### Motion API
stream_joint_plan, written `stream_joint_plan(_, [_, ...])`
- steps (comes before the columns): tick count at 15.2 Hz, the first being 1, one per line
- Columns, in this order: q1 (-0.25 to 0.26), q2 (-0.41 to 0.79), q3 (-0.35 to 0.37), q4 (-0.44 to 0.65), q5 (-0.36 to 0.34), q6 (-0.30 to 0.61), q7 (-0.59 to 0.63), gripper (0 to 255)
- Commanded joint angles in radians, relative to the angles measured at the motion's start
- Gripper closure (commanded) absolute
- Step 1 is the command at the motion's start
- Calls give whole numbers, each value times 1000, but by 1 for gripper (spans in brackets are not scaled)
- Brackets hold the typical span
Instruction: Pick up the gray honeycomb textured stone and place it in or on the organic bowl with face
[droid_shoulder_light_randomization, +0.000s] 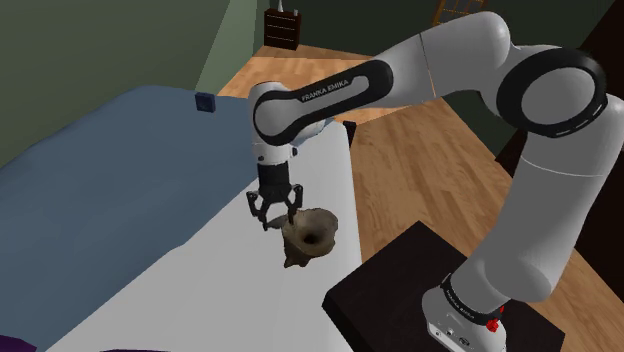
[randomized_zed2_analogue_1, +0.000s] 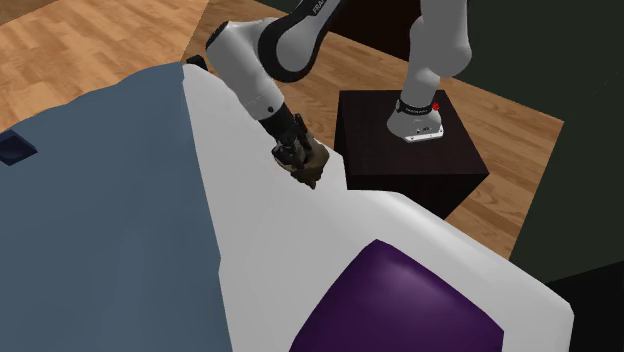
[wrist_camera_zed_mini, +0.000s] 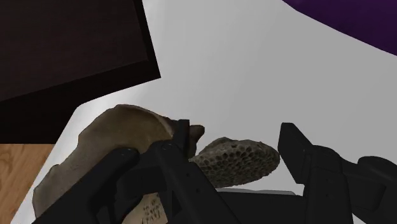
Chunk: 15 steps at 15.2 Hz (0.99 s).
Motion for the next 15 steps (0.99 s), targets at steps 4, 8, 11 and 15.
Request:
stream_joint_plan(4, [-77, -99, -39, -116, 5, -12, -119, 255])
stream_joint_plan(8, [-137, -161, -81, -182, -10, -31, -214, 255])
stream_joint_plan(11, [-134, -137, -82, -197, -14, 6, -218, 255])
stream_joint_plan(15, [-138, -119, -89, -213, -6, 45, -207, 0])
